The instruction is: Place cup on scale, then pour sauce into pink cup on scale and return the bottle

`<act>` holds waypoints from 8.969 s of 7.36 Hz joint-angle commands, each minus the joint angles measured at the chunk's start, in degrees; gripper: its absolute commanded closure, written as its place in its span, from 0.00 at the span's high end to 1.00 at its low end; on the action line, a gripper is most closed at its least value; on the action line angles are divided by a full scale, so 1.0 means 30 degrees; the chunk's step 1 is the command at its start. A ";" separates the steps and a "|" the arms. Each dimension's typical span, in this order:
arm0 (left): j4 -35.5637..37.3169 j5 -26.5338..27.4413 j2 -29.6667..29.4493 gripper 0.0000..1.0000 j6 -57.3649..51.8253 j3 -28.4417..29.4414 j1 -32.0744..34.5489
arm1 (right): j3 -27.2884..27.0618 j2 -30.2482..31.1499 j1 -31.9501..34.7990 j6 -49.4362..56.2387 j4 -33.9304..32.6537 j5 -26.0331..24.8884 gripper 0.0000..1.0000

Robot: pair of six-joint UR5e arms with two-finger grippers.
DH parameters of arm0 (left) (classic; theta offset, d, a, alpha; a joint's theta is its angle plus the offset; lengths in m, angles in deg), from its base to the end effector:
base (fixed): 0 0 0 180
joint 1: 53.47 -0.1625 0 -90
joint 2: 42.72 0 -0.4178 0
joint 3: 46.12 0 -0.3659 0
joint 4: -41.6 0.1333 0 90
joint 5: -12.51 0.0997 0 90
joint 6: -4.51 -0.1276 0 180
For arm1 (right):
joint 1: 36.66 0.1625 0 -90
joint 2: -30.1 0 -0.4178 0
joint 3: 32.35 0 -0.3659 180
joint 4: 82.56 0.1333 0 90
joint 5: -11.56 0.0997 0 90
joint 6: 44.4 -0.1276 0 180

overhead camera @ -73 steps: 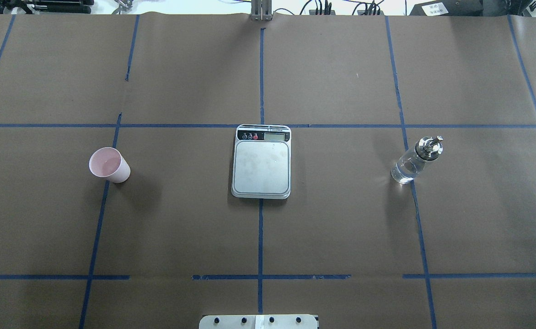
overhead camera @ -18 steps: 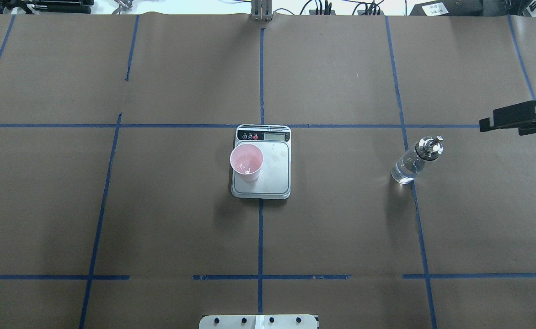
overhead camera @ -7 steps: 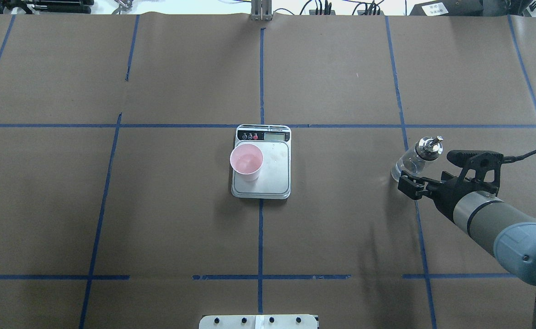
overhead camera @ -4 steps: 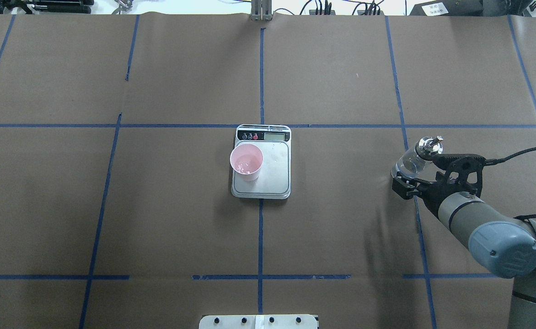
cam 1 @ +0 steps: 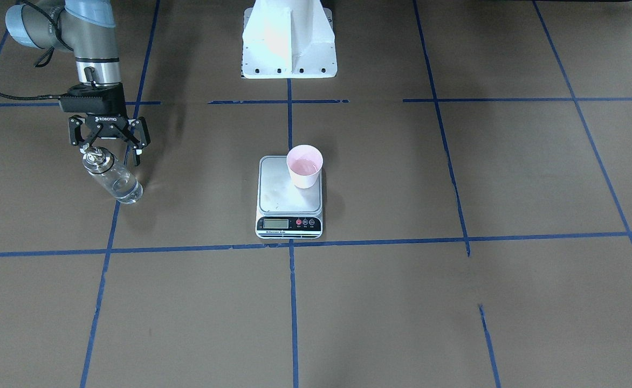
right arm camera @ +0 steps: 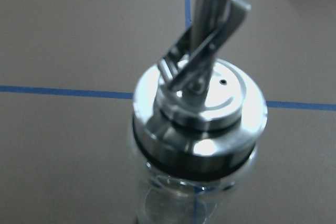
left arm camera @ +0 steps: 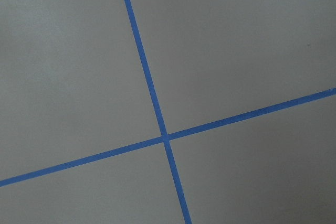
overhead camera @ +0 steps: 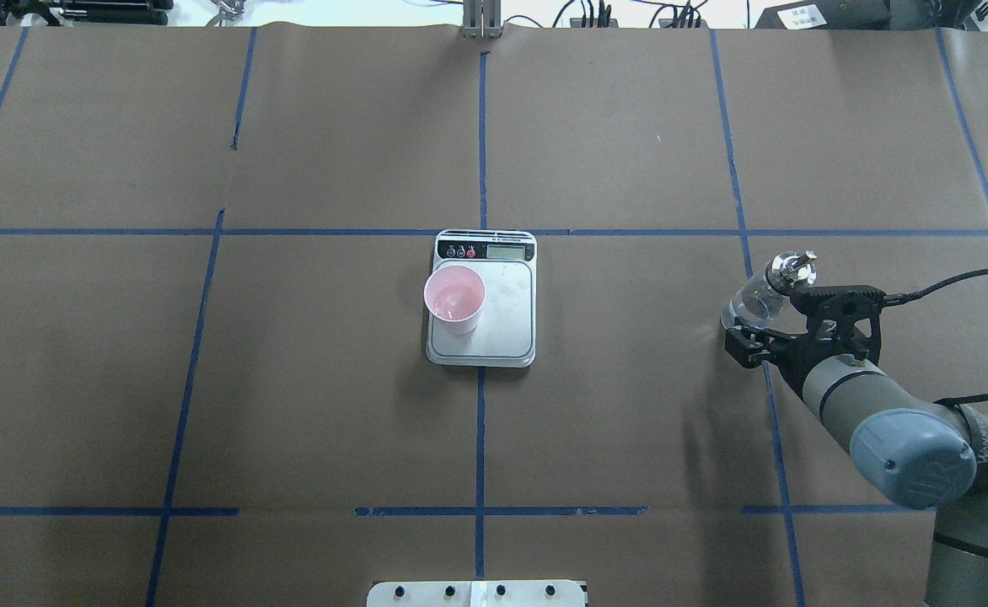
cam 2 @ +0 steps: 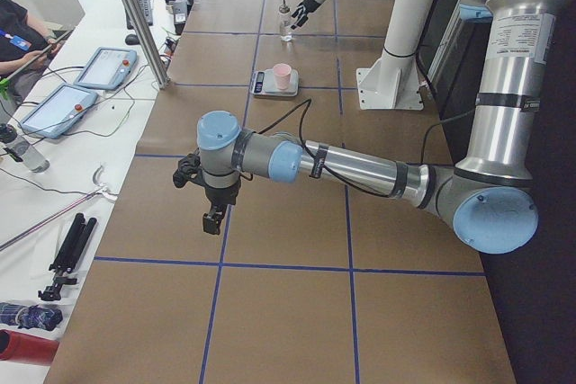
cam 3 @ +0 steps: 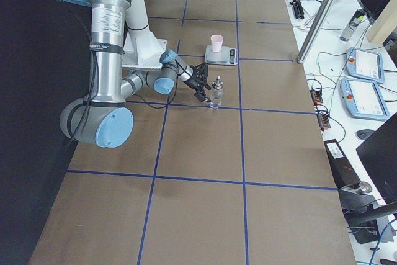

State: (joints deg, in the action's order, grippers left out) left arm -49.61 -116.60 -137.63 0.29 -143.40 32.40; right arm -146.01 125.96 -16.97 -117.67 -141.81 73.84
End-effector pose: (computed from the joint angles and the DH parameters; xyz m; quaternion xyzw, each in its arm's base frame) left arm -0.0157 -0.5158 0.5747 0.1102 0.3323 0.1071 0.9306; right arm -0.3648 -0.3352 0.4663 0.3322 -0.3109 0.1213 0.8822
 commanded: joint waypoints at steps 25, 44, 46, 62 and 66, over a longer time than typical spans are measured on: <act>0.0199 -0.0499 0.0081 1.00 -0.0029 -0.0122 0.0000 | 0.1531 -0.9743 -0.2867 0.5879 -0.7908 -1.0357 0.00; 0.0199 -0.1671 0.3597 1.00 -0.0029 -0.0151 0.2695 | 0.6275 -1.3349 -0.1582 1.3936 -1.2419 -1.5977 0.00; 0.0229 -0.1671 0.3422 1.00 0.0000 -0.0006 0.2695 | 0.6975 -1.3349 -0.1552 1.3937 -1.2419 -1.7386 0.00; 0.0287 -0.1700 0.3391 1.00 0.0000 0.0259 0.2695 | 0.9031 -1.3496 -0.1670 1.5311 -1.2478 -2.2135 0.00; 0.0287 -0.1700 0.3391 1.00 0.0000 0.0259 0.2666 | 0.9469 -1.3378 -0.1758 1.5460 -1.2448 -2.3190 0.00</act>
State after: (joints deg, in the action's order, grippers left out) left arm -48.73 -121.70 -127.45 0.29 -142.62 40.43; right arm -118.01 85.76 -22.21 -71.41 -179.17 5.29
